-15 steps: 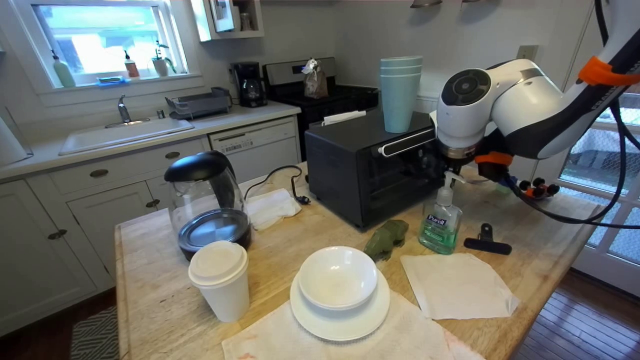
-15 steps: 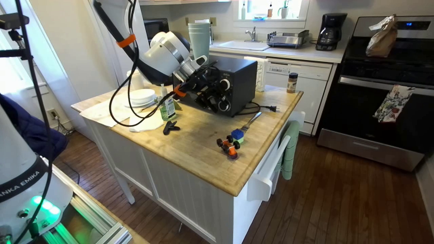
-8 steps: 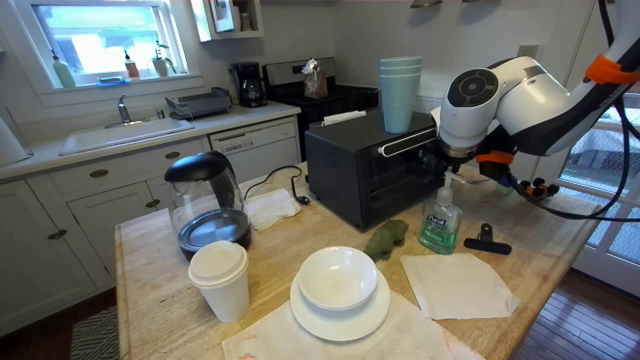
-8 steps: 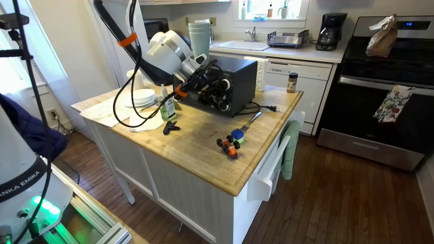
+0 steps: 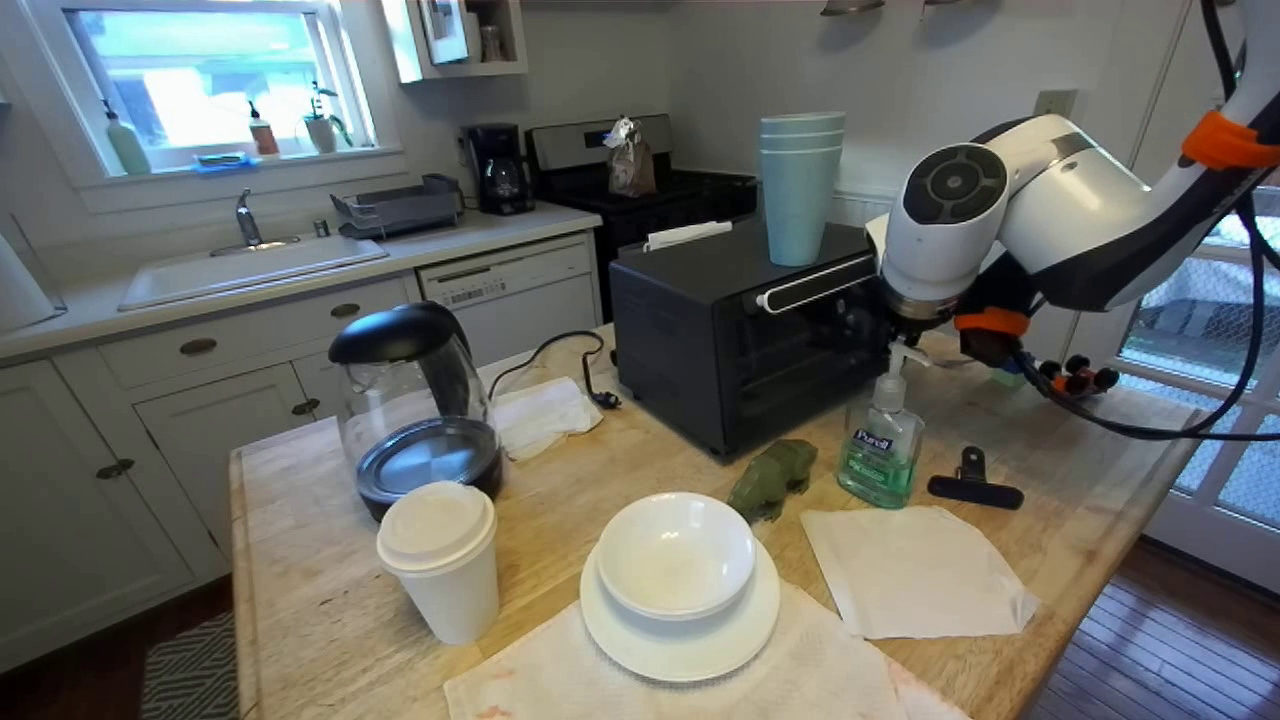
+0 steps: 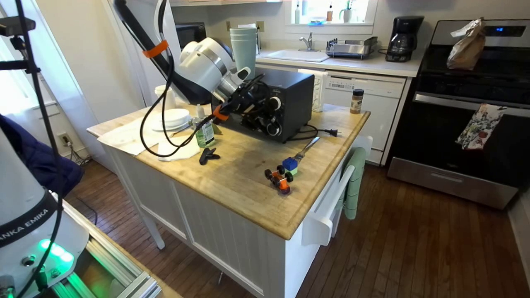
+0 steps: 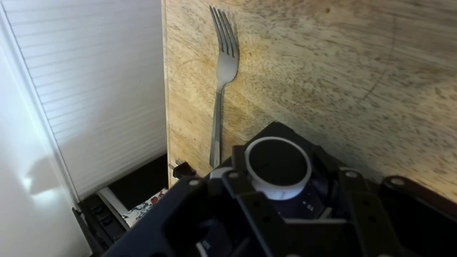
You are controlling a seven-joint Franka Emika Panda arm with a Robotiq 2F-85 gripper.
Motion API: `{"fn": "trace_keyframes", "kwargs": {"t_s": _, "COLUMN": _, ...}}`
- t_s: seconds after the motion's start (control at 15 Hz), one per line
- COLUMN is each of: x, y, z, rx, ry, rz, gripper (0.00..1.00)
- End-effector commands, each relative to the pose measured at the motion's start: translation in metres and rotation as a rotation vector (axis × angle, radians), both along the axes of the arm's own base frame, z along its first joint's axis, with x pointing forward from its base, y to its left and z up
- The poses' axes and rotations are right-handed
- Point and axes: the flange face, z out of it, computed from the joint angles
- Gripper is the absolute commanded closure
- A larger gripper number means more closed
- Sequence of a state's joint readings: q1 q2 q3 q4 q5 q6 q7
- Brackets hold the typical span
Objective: Turn the bottom knob on the toaster oven to the right
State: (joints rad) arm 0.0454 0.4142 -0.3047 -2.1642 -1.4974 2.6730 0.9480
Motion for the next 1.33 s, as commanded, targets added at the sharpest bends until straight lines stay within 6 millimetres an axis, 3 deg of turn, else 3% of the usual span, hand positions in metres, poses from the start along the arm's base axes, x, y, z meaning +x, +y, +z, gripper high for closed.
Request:
{"fn": "trace_keyframes", "kwargs": {"t_s": 0.0, "x": 0.001, "y": -0.007, "z": 0.005, "rx": 0.049, "ry": -0.045, "rz": -0.005, "gripper": 0.78}}
{"fn": "trace_keyframes", "kwargs": {"t_s": 1.27, "x": -0.011, "y": -0.042, "z": 0.010, "rx": 0.359, "ry": -0.145, "rz": -0.135, "gripper": 0.78}}
